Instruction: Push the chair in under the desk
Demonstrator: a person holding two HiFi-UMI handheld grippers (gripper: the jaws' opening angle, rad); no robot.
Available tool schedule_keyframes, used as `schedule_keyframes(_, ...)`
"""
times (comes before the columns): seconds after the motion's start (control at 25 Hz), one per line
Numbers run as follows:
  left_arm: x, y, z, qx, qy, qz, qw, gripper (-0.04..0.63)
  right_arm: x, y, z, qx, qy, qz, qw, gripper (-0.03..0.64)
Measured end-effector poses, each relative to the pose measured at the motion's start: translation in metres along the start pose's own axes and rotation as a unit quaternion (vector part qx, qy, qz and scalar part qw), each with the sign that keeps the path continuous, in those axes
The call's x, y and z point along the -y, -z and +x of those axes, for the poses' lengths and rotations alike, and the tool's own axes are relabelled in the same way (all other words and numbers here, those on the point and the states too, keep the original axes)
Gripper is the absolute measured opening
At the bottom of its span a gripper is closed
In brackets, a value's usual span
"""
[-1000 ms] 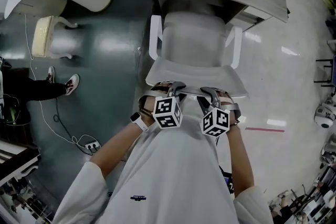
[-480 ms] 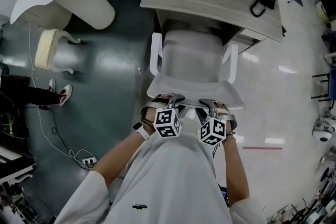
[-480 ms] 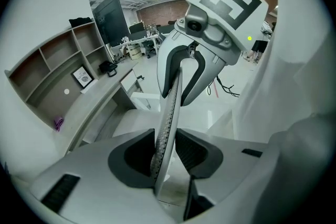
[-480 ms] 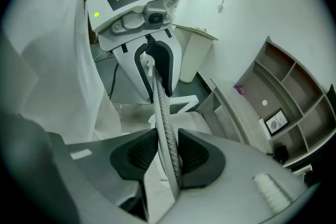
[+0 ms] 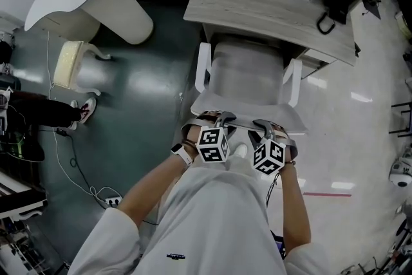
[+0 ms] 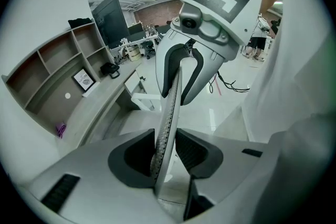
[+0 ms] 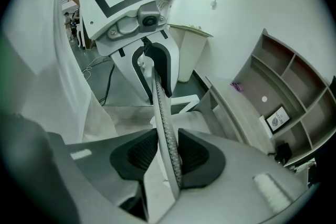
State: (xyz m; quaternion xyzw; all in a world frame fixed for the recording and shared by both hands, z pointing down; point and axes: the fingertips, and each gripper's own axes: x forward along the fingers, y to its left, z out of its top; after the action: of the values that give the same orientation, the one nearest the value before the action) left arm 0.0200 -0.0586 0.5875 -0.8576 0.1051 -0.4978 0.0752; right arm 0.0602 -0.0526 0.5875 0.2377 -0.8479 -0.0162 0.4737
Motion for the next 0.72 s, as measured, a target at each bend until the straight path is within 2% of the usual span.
schedule_keyframes(0.16, -0.012, 0.003, 0.002, 0.002, 0.0, 0.011, 0.9999, 0.127, 0.009, -0.005, 0.006, 0.0, 0.013, 0.002, 1.0, 0.13)
schedule_keyframes(0.4, -0.045, 0.008, 0.008, -0.004, -0.004, -0.012, 0.9999, 0.169, 0.03, -0.016, 0.017, 0.015, 0.058, -0.021, 0.998, 0.127)
schedule_keyframes(0.52, -0.061, 0.007, 0.014, -0.016, 0.009, -0.022, 0.9996, 0.17, 0.046, -0.019, 0.023, 0.014, 0.064, -0.022, 0.998, 0.126)
schedule_keyframes(0.72, -0.074, 0.0, 0.022, -0.023, 0.022, -0.019, 0.9993, 0.15, 0.064, -0.014, 0.026, 0.013, 0.065, -0.031, 0.997, 0.124)
